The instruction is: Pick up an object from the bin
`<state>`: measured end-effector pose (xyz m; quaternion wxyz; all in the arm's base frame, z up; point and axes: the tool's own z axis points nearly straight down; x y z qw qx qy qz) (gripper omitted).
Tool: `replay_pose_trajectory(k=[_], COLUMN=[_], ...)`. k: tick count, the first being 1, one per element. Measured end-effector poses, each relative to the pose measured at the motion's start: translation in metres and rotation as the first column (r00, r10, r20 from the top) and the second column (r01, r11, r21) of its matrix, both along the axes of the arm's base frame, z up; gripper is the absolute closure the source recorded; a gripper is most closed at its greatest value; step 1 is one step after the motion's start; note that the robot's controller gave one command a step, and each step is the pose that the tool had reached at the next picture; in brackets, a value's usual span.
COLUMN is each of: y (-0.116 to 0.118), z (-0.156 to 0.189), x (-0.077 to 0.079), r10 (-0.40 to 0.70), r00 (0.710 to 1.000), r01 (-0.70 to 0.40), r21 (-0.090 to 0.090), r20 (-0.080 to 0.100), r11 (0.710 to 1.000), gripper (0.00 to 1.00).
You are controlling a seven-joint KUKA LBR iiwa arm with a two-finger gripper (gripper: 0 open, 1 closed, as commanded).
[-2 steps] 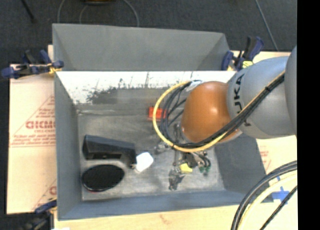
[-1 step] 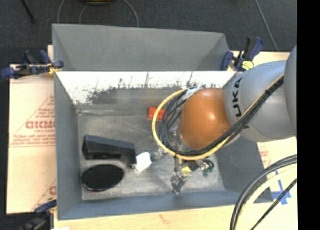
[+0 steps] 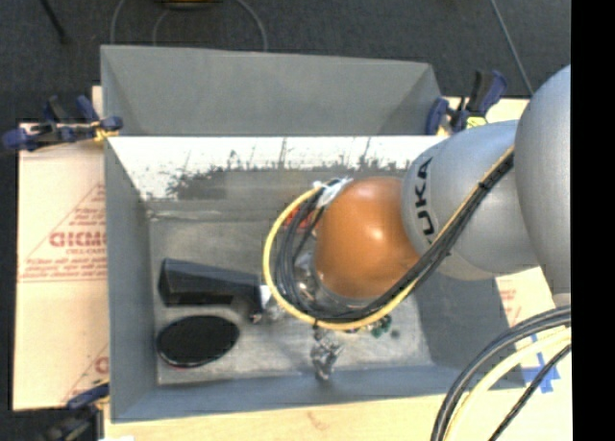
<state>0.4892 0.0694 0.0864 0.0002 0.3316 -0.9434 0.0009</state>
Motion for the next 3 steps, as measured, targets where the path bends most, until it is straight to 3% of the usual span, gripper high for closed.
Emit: replay_pose_trajectory(k=[1, 2, 3], y=[0.018, 0.046, 0.066], z=[-0.011, 0.015, 0.022], x=[0.017, 0.029, 0.018], r10=[-0.095, -0.081, 0.190], r00=[0.995, 0.997, 0.982], r01=[0.095, 0.081, -0.190], r21=[0.002, -0.010, 0.003], r20=[-0.001, -0.011, 0.011], r11=[0.995, 0.997, 0.982], gripper=[0.00, 0.00, 0.00])
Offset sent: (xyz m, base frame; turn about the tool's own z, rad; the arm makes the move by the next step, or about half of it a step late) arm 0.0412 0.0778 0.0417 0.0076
